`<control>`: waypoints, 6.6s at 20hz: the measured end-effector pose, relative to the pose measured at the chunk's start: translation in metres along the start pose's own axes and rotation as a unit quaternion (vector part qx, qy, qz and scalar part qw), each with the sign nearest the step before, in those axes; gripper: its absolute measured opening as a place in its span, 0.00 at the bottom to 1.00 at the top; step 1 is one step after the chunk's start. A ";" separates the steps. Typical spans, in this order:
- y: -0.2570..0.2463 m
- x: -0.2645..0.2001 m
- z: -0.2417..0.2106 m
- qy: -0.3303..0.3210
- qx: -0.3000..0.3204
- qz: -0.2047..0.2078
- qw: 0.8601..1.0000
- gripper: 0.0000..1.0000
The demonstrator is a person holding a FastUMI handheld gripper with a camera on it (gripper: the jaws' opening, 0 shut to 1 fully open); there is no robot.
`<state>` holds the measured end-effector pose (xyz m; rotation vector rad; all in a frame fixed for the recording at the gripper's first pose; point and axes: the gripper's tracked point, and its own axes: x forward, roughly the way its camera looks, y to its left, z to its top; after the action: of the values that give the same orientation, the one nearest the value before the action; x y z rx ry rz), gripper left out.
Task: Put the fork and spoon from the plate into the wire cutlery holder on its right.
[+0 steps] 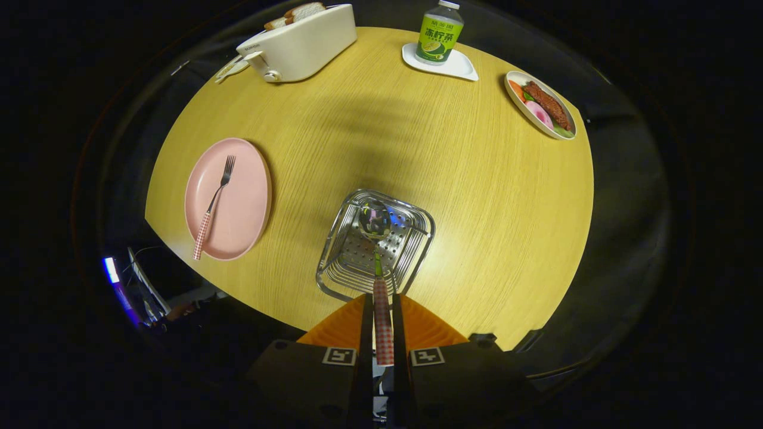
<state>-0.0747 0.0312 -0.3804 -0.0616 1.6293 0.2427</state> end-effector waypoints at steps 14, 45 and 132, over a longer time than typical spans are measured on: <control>0.135 -0.081 0.041 -0.106 0.012 0.137 0.985 0.24; 0.291 0.070 0.036 0.007 0.077 0.143 0.987 0.12; 0.006 -0.109 0.018 -0.116 0.097 0.103 0.983 0.98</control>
<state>-0.0498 0.0292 -0.2723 0.2771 1.4197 0.2387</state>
